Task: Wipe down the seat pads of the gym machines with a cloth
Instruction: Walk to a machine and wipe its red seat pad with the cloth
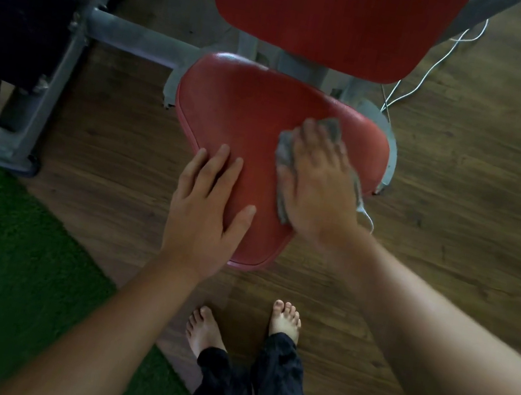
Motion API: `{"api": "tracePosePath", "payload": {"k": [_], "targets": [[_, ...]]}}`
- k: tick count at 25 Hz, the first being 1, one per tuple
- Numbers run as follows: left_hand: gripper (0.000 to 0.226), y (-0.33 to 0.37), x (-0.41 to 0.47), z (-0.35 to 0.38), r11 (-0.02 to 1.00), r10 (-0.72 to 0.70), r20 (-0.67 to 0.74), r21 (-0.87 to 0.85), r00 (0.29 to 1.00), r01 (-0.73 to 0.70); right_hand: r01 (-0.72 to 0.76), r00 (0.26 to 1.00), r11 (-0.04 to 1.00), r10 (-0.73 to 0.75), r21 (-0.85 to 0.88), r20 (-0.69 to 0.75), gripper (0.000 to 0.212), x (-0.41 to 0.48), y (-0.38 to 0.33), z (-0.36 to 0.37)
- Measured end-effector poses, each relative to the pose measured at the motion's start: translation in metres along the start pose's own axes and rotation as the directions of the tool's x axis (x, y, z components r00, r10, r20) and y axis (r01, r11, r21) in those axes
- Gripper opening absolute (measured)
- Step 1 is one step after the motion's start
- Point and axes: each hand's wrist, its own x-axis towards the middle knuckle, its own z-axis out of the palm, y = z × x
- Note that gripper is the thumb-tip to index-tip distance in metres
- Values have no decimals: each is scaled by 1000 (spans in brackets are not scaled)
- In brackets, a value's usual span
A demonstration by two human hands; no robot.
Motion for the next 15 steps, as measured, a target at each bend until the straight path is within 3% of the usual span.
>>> {"api": "tracePosePath", "payload": {"k": [2, 3, 5, 6, 8, 10, 11, 12, 15], "targets": [[68, 0, 0, 0, 1000, 0, 10, 4, 1000, 0, 148, 988, 989, -148, -14, 47, 64, -6, 25, -5], [69, 0, 0, 0, 1000, -2, 20, 1, 1000, 2, 64, 997, 997, -62, -46, 41, 70, 14, 45, -11], [69, 0, -1, 2, 1000, -17, 31, -9, 999, 17, -245, 968, 965, 249, -93, 31, 77, 48, 59, -21], [69, -1, -1, 2, 1000, -21, 28, -16, 999, 21, -300, 951, 949, 305, -97, 44, 76, 49, 48, -18], [68, -3, -1, 2, 1000, -9, 10, -25, 1000, 9, -74, 996, 993, 78, -96, 35, 64, 19, 3, -8], [67, -4, -1, 2, 1000, 7, 6, -20, 1000, -7, 206, 974, 979, -204, -10, 97, 62, 1, -9, -7], [67, -3, 0, 2, 1000, 5, 16, -23, 1000, -4, 271, 956, 963, -269, -2, 114, 64, 18, -2, -11], [67, -2, 0, 1, 999, -4, 25, -31, 1000, 5, 266, 959, 964, -261, -30, 112, 68, 48, 4, -13], [66, -1, -1, -1, 995, -52, 18, -88, 999, 53, 20, 986, 997, -6, -80, 169, 70, 118, 2, -17]]}}
